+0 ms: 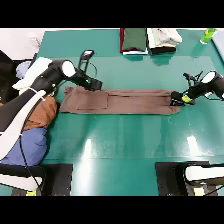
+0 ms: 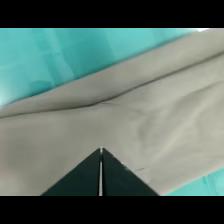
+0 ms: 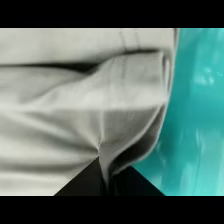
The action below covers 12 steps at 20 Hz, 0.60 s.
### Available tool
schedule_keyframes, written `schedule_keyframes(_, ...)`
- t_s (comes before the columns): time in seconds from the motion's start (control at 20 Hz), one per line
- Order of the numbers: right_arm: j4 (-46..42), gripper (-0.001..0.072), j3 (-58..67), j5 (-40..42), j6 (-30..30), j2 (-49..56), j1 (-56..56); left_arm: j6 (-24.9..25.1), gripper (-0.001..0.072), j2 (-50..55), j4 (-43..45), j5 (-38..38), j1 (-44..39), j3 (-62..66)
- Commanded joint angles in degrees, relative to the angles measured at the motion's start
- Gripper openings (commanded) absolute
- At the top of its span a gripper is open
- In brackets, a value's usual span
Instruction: Fold the shirts.
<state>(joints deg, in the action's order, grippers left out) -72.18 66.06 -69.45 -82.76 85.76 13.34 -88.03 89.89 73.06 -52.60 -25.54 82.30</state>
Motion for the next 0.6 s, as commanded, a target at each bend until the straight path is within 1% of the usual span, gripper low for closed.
schedule_keyframes(0.0, 0.6, 0.0018, 2.3, -3.3, 0.3, -5.2, -0.2, -0.2, 0.0025, 4.0, -2.8, 3.8, -4.2, 1.0)
schedule_keyframes(0.15, 0.7, 0.0018, 9.0, -10.0, 0.0, -9.4, -1.7, 0.0, 0.0025, 9.2, -5.0, 3.7, -7.4, 4.4)
schedule_keyframes(0.25, 1.0, 0.0018, 13.7, -12.3, -0.8, -11.8, -4.2, 0.0, 0.0024, 12.0, -6.0, 3.6, -9.1, 6.4)
schedule_keyframes(0.4, 5.3, 0.0018, 20.4, -14.2, -1.1, -13.1, -7.9, 0.7, 0.0025, 14.9, -8.5, 3.8, -10.4, 7.4)
schedule_keyframes(0.5, 7.3, 0.0017, 24.2, -14.8, -2.2, -12.9, -10.8, 3.1, 0.0025, 15.8, -12.1, 3.8, -10.8, 7.5)
schedule_keyframes(0.55, 8.3, 0.0017, 25.4, -14.6, -2.3, -12.9, -12.1, 3.2, 0.0025, 16.1, -12.5, 4.0, -11.0, 7.4)
